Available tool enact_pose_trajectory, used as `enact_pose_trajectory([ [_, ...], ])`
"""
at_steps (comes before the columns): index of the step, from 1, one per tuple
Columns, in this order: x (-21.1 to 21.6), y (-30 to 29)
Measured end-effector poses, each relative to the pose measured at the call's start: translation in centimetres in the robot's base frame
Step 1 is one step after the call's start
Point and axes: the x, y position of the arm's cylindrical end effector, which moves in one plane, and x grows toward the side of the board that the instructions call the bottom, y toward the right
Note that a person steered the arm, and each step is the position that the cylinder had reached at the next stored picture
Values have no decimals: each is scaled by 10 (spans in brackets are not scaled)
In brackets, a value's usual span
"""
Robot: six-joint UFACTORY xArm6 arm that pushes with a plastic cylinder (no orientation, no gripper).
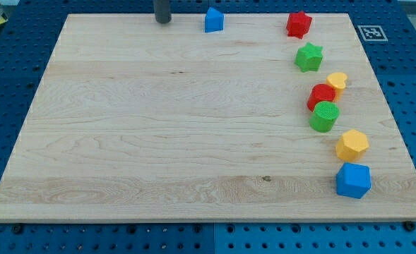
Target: Push the triangle in between the red star and the green star
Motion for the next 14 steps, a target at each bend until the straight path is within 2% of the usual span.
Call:
enact_pose_trajectory([
  [1,1,8],
  [3,1,63],
  [6,7,72],
  [9,34,113],
  [14,69,117],
])
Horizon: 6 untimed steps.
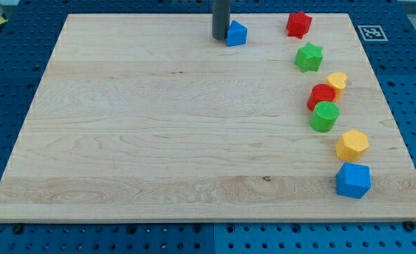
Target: Push the triangle in between the red star and the green star
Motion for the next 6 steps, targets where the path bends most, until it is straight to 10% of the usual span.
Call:
enact_pose_trajectory([
  [6,0,121],
])
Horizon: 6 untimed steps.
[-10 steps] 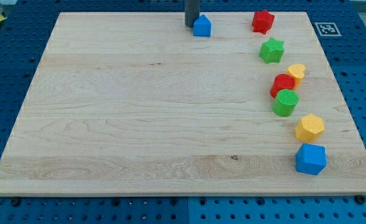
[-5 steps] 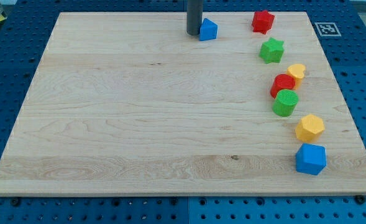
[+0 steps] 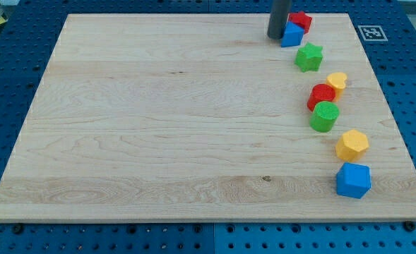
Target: Push the triangle in between the red star and the green star
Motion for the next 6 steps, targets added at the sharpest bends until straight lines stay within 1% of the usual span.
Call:
enact_pose_trajectory([
  [2,1,2],
  [4,15,2],
  [6,16,-3],
])
